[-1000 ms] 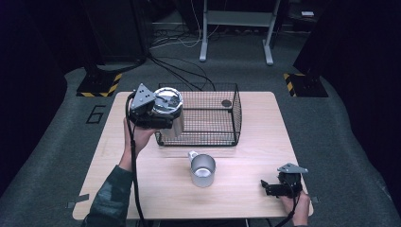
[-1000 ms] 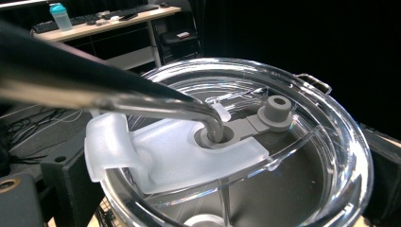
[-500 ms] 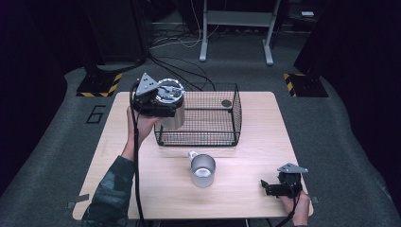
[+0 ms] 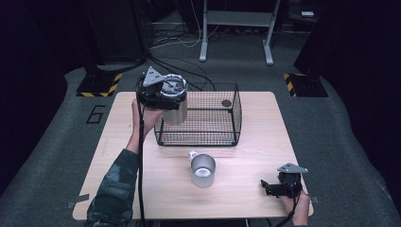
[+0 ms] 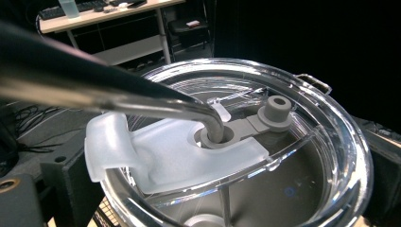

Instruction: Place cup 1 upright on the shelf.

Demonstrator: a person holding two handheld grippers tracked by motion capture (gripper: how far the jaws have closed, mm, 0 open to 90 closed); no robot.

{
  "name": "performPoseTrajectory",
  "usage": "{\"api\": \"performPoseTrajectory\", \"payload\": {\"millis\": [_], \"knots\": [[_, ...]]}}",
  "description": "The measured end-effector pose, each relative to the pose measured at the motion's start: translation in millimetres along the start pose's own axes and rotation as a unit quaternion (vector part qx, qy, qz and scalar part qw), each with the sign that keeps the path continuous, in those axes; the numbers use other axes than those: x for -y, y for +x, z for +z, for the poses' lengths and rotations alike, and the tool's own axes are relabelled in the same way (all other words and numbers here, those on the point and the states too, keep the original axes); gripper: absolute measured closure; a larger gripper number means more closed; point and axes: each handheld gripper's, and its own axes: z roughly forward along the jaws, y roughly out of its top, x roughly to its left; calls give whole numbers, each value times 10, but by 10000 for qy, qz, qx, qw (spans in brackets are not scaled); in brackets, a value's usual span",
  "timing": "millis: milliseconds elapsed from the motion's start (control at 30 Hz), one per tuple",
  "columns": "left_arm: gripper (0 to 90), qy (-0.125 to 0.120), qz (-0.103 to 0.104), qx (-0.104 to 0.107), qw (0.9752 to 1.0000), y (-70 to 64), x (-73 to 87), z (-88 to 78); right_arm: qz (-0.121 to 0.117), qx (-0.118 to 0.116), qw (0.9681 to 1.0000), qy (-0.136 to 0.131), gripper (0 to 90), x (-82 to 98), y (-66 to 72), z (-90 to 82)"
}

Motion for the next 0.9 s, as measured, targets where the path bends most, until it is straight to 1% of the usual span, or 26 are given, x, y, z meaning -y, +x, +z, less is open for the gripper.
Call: {"api": "performPoseTrajectory", "payload": {"millis": [100, 167, 267, 367, 533, 667, 767, 833, 900], "knots": [[40, 61, -77, 7, 10000, 18, -11, 86, 1, 0, 10000, 2, 2, 0, 1, 0], [40, 83, -60, -10, 9999, 28, -15, 104, -9, 0, 10000, 1, 2, 0, -2, -1], [40, 137, -111, 9, 9998, 44, -25, 155, 1, 1, 10000, 0, 1, 0, 0, 0], [40, 173, -111, -16, 9998, 52, -32, 199, -5, 1, 10000, 1, 2, 0, -1, 0], [40, 326, -40, -37, 9995, 64, -40, 293, 4, 1, 10000, 0, 1, 0, 1, 0], [40, 436, -113, -21, 9990, 96, -36, 377, -4, 2, 10000, -2, 1, 0, 0, 0], [40, 493, -122, -22, 9987, 107, -34, 415, -4, 1, 10000, 1, 1, 0, 0, 0], [40, 587, -144, -5, 9982, 119, -32, 461, -6, 1, 10000, 1, 2, 1, 0, -1], [40, 674, -108, 4, 9977, 131, -28, 490, -11, 2, 10000, 2, 1, 1, -1, -1]]}}
